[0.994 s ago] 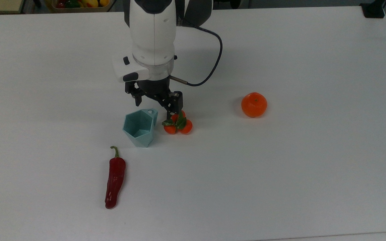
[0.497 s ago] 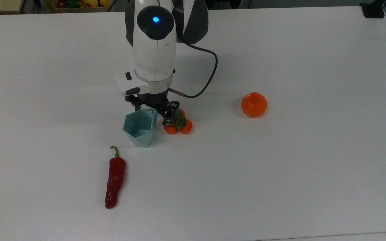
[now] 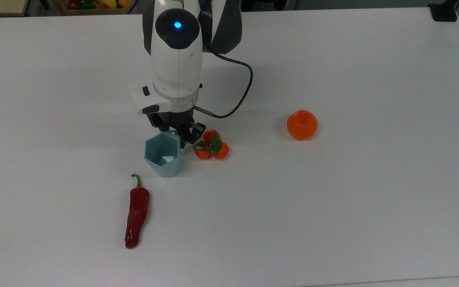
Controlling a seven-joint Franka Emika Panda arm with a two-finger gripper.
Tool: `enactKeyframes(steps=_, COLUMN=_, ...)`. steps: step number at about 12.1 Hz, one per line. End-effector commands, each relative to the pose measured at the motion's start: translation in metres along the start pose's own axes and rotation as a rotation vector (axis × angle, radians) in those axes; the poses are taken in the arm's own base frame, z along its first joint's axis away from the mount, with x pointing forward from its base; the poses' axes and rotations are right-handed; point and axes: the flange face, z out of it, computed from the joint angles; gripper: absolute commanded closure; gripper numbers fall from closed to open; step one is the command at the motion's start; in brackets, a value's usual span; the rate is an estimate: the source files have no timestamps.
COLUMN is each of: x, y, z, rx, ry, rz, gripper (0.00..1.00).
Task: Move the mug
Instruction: 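Close the gripper on the rim of the teal mug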
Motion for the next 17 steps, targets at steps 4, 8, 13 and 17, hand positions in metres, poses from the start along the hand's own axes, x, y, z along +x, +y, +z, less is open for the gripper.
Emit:
enactKeyframes(steps=4, x=-0.006, y=0.004, z=0.006, rx=-0.024, ry=0.015, rz=-0.007, gripper=0.6)
enactKeyframes(steps=8, x=-0.006, y=0.004, z=0.007, rx=-0.037, ry=0.016, rz=-0.016, gripper=0.86)
enactKeyframes(steps=13, x=-0.005, y=0.005, z=0.001, rx=-0.034, ry=0.024, rz=-0.027, gripper=0.95)
enactKeyframes(steps=17, x=-0.005, y=0.013, z=-0.044, rx=-0.018, ry=0.077, rz=-0.026, gripper=0.98)
